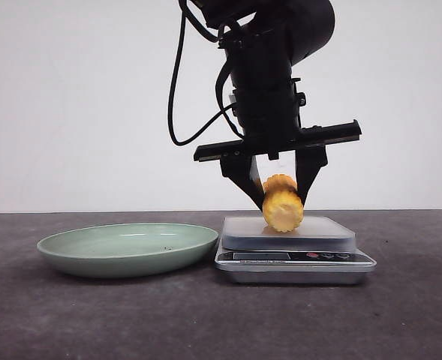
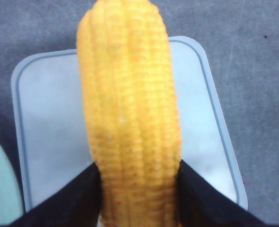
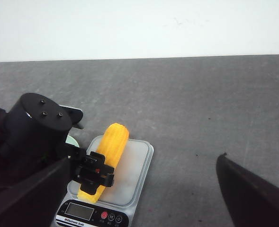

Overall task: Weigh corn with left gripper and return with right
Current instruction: 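Lower the corn onto the scale and open the left gripper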

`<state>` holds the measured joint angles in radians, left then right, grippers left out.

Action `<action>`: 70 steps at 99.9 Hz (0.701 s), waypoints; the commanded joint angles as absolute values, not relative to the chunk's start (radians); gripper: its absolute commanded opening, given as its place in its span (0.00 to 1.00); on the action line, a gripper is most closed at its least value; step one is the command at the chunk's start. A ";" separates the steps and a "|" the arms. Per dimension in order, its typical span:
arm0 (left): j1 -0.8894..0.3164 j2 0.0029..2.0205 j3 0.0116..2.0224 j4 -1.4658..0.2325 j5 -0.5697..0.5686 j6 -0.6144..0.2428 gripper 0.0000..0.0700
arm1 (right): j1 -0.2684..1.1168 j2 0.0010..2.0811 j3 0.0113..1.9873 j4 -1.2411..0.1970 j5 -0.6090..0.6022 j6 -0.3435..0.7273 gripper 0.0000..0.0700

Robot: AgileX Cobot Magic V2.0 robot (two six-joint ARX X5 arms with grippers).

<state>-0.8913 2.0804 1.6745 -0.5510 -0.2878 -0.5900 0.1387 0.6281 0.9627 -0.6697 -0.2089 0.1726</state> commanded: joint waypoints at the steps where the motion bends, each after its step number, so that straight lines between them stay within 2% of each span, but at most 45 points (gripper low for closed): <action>1: -0.904 2.108 1.701 -0.546 -0.287 -0.579 0.40 | 0.142 0.630 0.982 -0.662 -0.209 0.182 0.89; 15: -0.905 2.108 1.701 -0.545 -0.287 -0.554 0.58 | 0.143 0.630 0.982 -0.665 -0.209 0.179 0.89; 45: -0.905 2.106 1.701 -0.534 -0.288 -0.542 0.58 | 0.142 0.630 0.982 -0.667 -0.209 0.177 0.89; 57: -0.905 2.098 1.711 -0.535 -0.292 -0.530 0.68 | 0.142 0.630 0.982 -0.674 -0.208 0.175 0.89; 70: -0.905 2.066 1.718 -0.533 -0.313 -0.509 0.68 | 0.142 0.630 0.982 -0.682 -0.207 0.172 0.89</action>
<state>-0.8917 2.0789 1.6894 -0.5415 -0.2932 -0.5365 0.1387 0.6281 0.9627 -0.6857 -0.2089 0.1722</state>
